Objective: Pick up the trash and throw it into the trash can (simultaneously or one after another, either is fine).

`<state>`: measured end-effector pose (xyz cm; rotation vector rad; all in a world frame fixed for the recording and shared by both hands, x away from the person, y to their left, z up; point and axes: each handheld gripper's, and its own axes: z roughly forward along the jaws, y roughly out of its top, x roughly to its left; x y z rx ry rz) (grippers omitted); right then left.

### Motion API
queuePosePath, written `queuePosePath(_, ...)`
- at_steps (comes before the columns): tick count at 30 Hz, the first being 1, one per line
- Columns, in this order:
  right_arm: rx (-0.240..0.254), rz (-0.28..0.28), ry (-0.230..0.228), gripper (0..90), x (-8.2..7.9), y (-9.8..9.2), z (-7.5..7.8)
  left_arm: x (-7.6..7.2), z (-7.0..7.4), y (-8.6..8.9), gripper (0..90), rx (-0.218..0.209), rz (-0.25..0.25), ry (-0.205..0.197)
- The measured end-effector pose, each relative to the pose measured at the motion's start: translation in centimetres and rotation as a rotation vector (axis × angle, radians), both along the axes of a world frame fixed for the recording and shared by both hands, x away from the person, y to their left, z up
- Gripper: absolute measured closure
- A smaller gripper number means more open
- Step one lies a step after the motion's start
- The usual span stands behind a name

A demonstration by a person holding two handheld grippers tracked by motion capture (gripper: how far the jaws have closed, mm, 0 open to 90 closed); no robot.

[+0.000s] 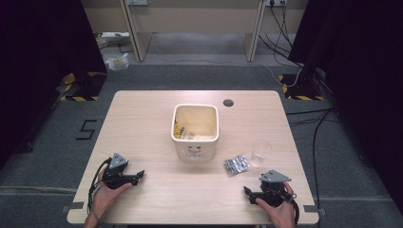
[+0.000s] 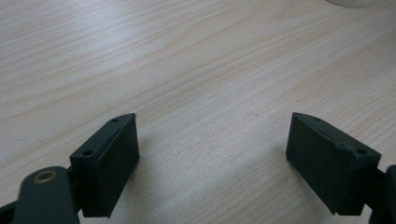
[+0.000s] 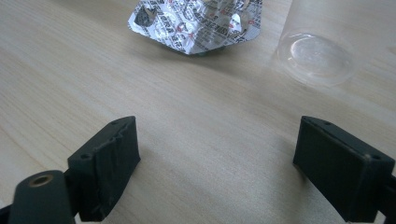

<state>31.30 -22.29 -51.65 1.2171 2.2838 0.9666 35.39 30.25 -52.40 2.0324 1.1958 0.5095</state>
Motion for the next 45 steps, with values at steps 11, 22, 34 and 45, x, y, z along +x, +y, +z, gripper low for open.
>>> queuePosePath(11, 0.016, 0.018, -0.031, 15.6, -0.5, 0.8, 0.7, 0.0, 0.0, 0.0, 16.2, 0.0, 0.0, 0.0)
queuePosePath(22, 0.003, 0.104, -0.071, 15.6, -0.8, 3.7, 2.7, 0.0, 0.0, 0.0, 16.2, -0.001, 0.0, 0.0)
queuePosePath(34, -0.055, 0.103, -0.077, 15.9, 2.1, 7.3, 2.9, 0.0, 0.0, 0.0, 16.2, 0.0, 0.0, 0.0)
queuePosePath(45, -0.082, 0.046, -0.051, 21.1, 5.0, 8.5, 1.7, 0.0, 0.0, 0.0, 16.3, 0.001, 0.001, 0.0)
